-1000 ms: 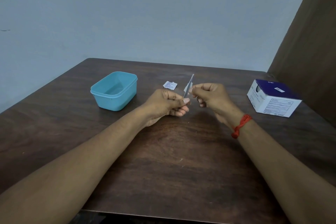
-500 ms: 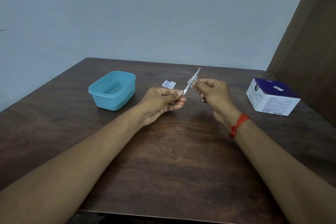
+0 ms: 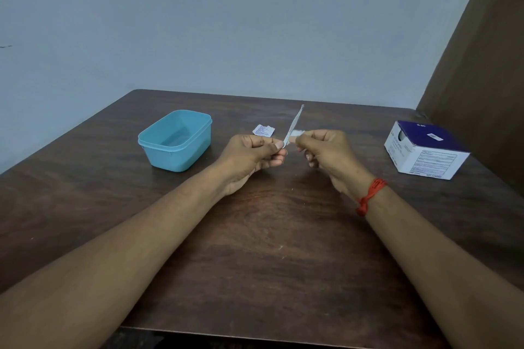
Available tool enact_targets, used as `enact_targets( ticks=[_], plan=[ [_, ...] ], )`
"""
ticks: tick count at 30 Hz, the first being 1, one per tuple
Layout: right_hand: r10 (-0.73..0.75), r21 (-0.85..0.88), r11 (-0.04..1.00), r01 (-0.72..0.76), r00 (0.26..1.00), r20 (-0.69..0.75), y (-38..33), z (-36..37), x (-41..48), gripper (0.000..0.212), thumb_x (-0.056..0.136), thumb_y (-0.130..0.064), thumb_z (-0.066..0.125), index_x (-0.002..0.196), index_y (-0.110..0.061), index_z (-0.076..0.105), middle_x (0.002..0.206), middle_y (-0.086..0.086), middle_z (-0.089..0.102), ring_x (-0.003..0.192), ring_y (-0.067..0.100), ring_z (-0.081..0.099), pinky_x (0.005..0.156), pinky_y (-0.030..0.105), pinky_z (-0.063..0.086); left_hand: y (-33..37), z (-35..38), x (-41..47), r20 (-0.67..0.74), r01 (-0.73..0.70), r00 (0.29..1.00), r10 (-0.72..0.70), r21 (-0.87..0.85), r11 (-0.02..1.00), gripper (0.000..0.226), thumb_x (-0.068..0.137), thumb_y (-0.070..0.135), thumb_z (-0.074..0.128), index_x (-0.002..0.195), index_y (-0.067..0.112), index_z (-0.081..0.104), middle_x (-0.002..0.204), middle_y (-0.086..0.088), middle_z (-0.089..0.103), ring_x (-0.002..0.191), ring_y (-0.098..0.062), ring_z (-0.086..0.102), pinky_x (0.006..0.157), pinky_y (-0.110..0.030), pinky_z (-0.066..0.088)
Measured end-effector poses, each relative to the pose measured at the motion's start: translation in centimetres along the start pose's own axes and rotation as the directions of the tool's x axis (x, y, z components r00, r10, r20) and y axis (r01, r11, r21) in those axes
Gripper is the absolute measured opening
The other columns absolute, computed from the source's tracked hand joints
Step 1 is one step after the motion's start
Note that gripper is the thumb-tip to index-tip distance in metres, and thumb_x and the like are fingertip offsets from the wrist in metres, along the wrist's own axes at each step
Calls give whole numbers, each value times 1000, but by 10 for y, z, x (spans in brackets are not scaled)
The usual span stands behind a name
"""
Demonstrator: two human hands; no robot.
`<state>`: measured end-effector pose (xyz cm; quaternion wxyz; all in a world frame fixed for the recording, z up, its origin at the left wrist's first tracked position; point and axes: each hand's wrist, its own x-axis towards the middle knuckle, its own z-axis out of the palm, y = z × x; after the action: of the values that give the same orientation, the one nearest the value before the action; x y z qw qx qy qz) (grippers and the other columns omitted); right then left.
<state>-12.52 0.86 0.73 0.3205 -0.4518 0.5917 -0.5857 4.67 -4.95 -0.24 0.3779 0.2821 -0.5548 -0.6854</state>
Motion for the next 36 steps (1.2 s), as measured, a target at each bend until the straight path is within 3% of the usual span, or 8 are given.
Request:
enact_targets(
  ticks=[8,13,23,27,31,34,36],
  plan=[
    [52,13,998,-53,997,60,0,-2,-3,15,80,-19,82,68,-14,74,64,-1,68,48,8,44,44,20,38,-1,-1,1,-3,-12,1000,12,10,1000,6,91,4,69,89,2,75,77,-8,75,70,-12,71,67,-20,58],
    [72,72,995,-72,997,0,-3,-3,0,14,79,-19,84,67,-15,77,65,0,69,48,8,44,44,21,37,-1,-1,1,14,-13,1000,12,34,999,7,91,4,70,87,3,76,78,-9,76,70,-13,72,66,-21,58],
    [46,-25,999,-45,997,56,0,-2,-3,18,78,-25,85,68,-14,75,64,-3,69,48,6,45,44,19,39,-5,-2,2,46,-77,997,69,200,977,6,91,5,70,92,5,76,77,-7,75,72,-14,71,69,-23,59],
    [-3,-69,998,8,998,69,3,0,-3,22,79,-23,84,63,-13,73,61,-1,64,48,7,43,44,20,38,-5,-2,0,66,-144,989,129,346,927,9,92,8,70,97,3,76,80,-11,75,72,-15,71,70,-25,61],
    [-93,-180,977,112,990,110,-2,-7,-2,23,83,-21,81,63,-13,72,56,-1,58,48,7,41,47,22,35,-1,-2,0,18,-182,980,197,476,860,26,91,22,74,113,11,73,89,-10,73,76,-13,68,70,-29,61],
    [-187,-366,895,254,960,208,-12,-12,-4,18,83,-22,81,69,-11,76,45,-15,54,43,0,42,47,12,32,5,-5,-1,34,-245,965,258,453,857,41,90,29,73,129,20,65,101,2,68,87,-12,67,78,-30,61],
    [-212,-482,812,330,935,284,-16,-12,-7,17,82,-21,82,74,-7,77,42,-18,51,42,-1,43,46,11,29,8,-6,-1,52,-300,950,309,437,848,43,86,30,76,128,29,65,106,9,71,95,-13,69,85,-30,60]
  ],
)
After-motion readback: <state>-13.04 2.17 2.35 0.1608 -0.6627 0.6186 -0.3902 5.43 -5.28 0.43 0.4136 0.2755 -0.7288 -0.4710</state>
